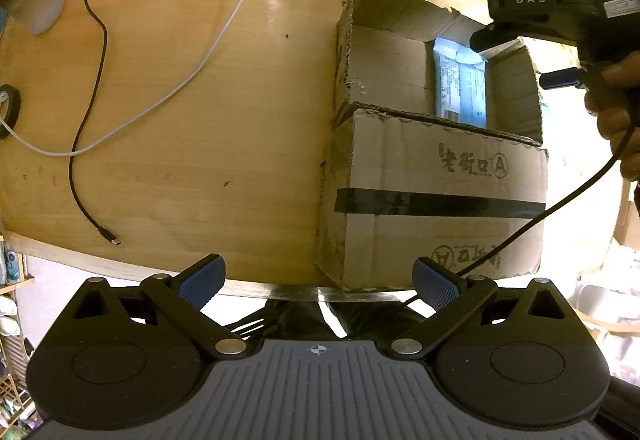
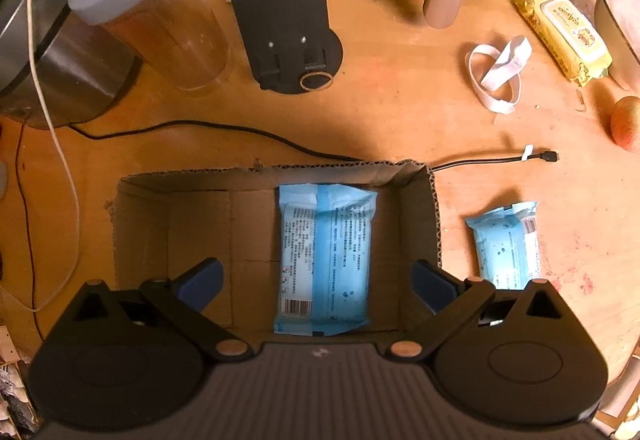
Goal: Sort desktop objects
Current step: 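Raise the open right gripper out of the box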
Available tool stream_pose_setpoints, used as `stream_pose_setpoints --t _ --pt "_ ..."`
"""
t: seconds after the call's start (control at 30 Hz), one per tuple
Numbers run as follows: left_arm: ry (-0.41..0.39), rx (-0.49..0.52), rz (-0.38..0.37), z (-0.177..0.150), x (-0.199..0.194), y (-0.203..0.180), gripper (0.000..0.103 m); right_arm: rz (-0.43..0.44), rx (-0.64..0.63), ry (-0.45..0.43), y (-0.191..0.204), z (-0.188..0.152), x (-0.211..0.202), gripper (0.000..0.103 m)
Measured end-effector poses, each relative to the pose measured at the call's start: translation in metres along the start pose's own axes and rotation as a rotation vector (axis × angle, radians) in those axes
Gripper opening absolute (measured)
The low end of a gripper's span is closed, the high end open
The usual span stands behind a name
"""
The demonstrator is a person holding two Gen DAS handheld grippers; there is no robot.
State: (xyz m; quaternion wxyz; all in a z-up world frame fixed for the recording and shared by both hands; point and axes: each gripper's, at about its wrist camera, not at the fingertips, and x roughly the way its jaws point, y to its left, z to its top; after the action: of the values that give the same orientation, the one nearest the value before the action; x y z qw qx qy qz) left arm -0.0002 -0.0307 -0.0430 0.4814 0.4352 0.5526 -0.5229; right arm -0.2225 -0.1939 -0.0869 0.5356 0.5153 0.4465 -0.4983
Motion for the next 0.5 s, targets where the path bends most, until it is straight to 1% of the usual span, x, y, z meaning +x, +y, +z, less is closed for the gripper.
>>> stream_pose_setpoints --t 0.5 --pt "-0.007 0.004 0.004 -0.0048 -0.0028 -0.0072 0.103 -0.002 0.002 -0.002 -0.0089 -0.0053 -0.0017 0.103"
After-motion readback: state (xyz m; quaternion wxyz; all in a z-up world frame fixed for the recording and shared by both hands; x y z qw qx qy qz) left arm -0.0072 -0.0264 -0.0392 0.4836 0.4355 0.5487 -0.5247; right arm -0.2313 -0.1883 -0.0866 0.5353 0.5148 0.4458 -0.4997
